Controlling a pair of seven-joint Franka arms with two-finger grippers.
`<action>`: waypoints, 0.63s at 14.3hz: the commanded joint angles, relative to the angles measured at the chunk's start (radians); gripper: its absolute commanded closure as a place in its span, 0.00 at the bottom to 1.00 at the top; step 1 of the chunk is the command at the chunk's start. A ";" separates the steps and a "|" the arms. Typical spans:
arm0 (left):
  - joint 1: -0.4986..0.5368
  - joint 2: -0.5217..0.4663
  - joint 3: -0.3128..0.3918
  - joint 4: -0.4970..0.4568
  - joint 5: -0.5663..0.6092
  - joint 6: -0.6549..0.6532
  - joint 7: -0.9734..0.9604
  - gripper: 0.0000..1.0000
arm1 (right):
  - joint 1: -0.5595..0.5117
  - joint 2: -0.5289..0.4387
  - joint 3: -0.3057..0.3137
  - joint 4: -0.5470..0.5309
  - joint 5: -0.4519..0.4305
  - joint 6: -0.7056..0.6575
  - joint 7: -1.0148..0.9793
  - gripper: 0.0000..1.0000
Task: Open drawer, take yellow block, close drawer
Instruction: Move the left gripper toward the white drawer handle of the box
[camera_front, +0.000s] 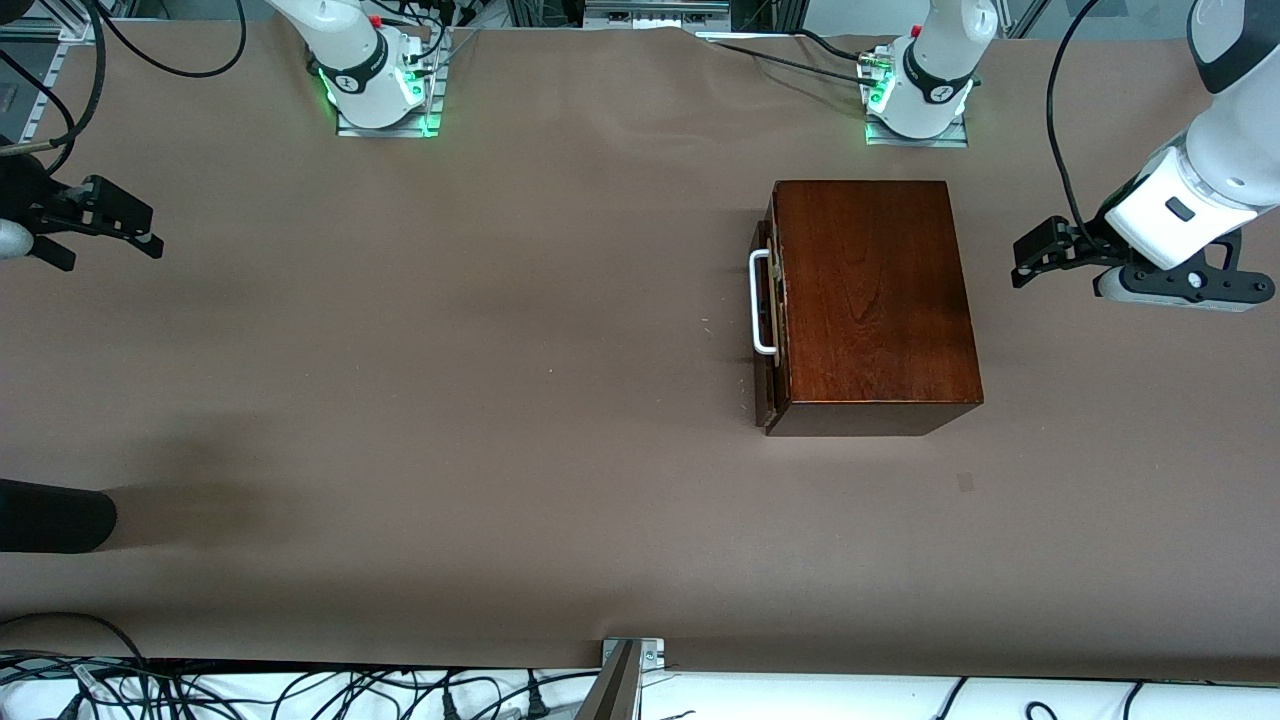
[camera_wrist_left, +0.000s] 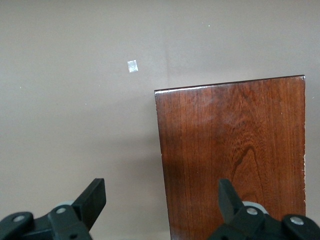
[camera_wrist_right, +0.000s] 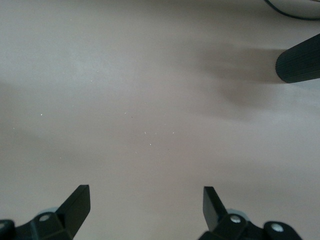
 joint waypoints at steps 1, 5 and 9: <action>0.003 0.015 -0.004 0.035 0.017 -0.023 -0.008 0.00 | -0.008 0.006 0.002 0.020 0.000 -0.011 -0.008 0.00; 0.001 0.017 -0.006 0.035 0.017 -0.023 -0.008 0.00 | -0.008 0.006 0.002 0.020 0.002 -0.011 -0.008 0.00; 0.001 0.017 -0.006 0.035 0.017 -0.043 -0.008 0.00 | -0.007 0.006 0.002 0.022 0.000 -0.002 -0.007 0.00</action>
